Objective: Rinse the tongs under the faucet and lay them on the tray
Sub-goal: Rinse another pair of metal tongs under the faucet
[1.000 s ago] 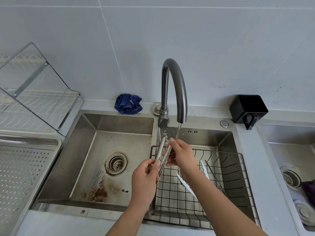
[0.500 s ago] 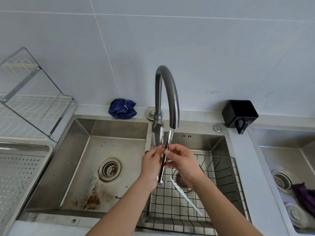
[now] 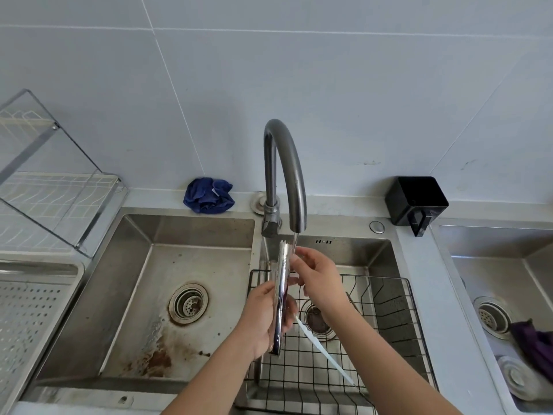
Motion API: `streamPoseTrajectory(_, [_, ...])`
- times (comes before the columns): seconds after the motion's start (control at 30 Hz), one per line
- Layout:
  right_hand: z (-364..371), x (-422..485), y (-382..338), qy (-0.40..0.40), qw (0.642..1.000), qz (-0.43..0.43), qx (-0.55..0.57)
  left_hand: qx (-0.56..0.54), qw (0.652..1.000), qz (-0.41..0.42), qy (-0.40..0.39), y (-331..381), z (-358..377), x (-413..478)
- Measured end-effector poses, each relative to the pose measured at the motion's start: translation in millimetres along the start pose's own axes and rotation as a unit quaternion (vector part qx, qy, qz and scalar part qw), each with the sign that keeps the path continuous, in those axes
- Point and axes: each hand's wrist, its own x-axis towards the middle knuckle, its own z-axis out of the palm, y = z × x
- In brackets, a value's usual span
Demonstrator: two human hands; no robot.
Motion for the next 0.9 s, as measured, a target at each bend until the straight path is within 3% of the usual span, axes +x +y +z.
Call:
streamPoseTrajectory(0.2, [10, 3, 4, 0.037, 0.998, 0.002, -0.06, -0.001, 0.995, 0.024, -0.097, -2, -29, -18])
streamPoseTrajectory(0.3, [13, 2, 6, 0.021, 0.999, 0.018, -0.031, 0.079, 0.992, 0.07, -0.068, -7, -35, -27])
streamPoseTrajectory(0.5, [21, 3, -3, 0.027, 0.999, 0.019, 0.026, 0.106, 0.988, 0.103, -0.055, -10, -34, -35])
streamPoseTrajectory(0.63, [20, 5, -1, 0.023, 0.999, 0.02, 0.022, 0.135, 0.986, 0.089, -0.028, -13, -37, -36])
streamPoseTrajectory(0.9, [16, 4, 7, -0.007, 0.998, 0.031, 0.045, 0.072, 0.996, 0.028, -0.033, -11, -32, -40])
